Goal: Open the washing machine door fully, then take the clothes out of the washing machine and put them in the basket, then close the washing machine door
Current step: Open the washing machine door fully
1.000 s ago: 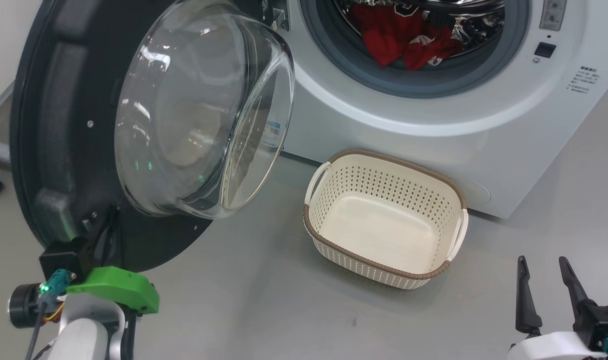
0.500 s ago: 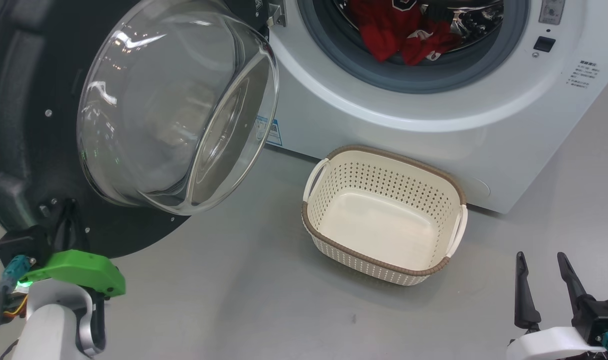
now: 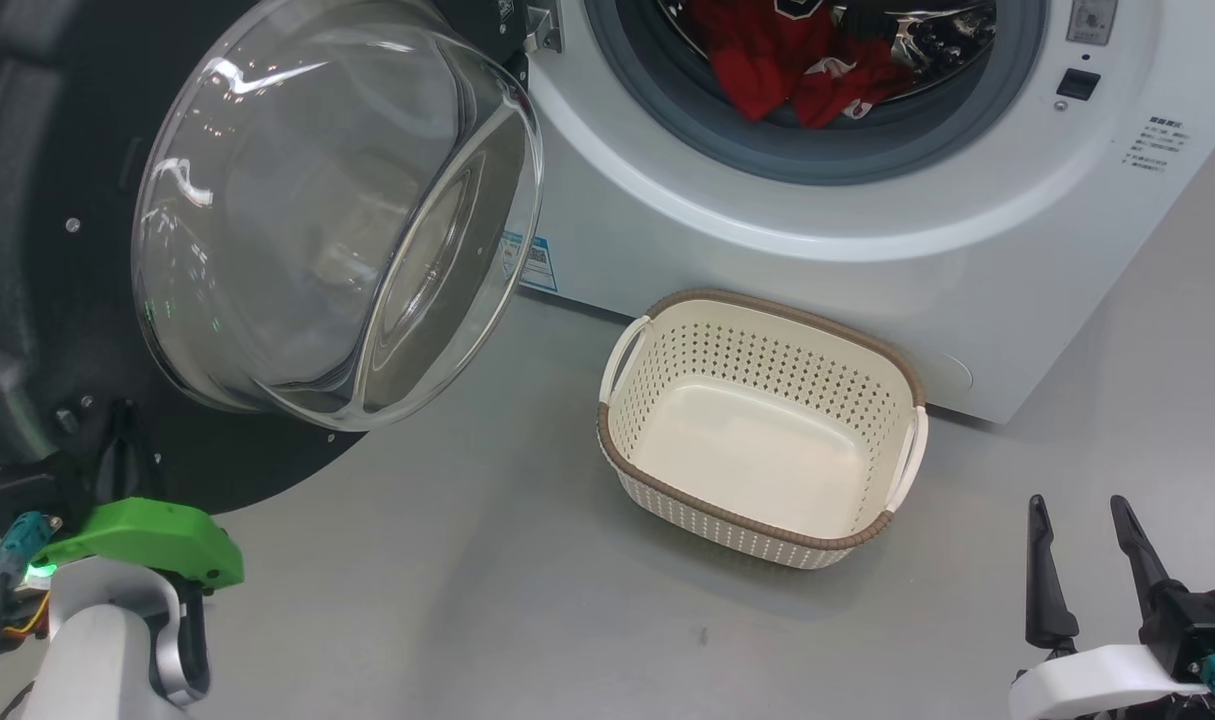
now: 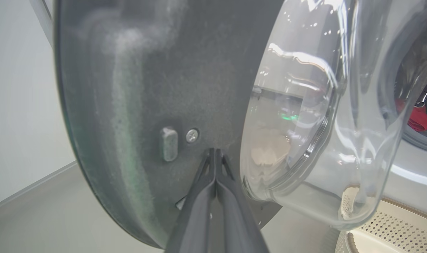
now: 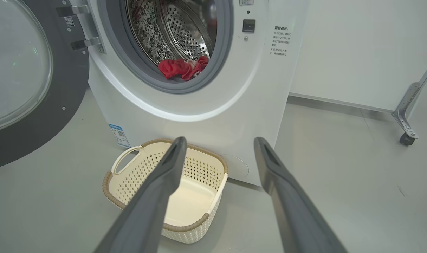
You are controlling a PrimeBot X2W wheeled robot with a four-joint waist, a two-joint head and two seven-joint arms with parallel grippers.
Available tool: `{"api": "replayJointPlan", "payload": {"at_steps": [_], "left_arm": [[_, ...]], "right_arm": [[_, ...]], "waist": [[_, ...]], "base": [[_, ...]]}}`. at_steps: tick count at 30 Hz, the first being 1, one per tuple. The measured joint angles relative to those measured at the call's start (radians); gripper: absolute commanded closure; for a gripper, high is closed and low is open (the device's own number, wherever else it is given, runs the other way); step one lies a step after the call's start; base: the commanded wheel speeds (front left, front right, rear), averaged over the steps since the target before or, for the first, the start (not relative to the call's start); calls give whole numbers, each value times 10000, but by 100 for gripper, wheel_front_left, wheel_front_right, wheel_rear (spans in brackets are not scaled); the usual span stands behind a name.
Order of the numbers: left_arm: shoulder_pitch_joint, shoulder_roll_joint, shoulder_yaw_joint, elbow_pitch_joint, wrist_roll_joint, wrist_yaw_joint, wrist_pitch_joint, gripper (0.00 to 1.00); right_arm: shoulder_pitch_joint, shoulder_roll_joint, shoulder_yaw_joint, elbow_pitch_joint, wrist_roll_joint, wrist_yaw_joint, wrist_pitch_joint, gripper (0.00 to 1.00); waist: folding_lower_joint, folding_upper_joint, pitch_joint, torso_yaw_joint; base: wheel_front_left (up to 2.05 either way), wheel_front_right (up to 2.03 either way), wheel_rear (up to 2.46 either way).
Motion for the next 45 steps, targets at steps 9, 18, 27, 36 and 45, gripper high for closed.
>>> {"api": "replayJointPlan", "payload": {"at_steps": [9,18,27,36,45], "left_arm": [[192,-291,-102,-150,25,50,-322,100],[1035,-472,-554,-805,117,48,-466,100],[1895,-577,-1511,-1415,420,-314,-476,100],[2355,-614,-2188,-1829,418,-677,-360,52],[2427,-614,-2410,-2245,416,-677,-201,0]], "right_arm": [[-125,4,36,109,-19,79,0,0],[-136,23,58,173,-29,90,0,0],[-136,56,153,224,-59,96,0,0],[-135,94,326,238,-61,169,0,0],[-135,125,437,232,-61,171,0,0]], "waist": [[0,0,-106,-109],[0,0,-232,-236],[0,0,-471,-501],[0,0,-667,-1027],[0,0,-782,-1769]], "base": [[0,0,0],[0,0,0],[0,0,0],[0,0,0],[0,0,0]]}}
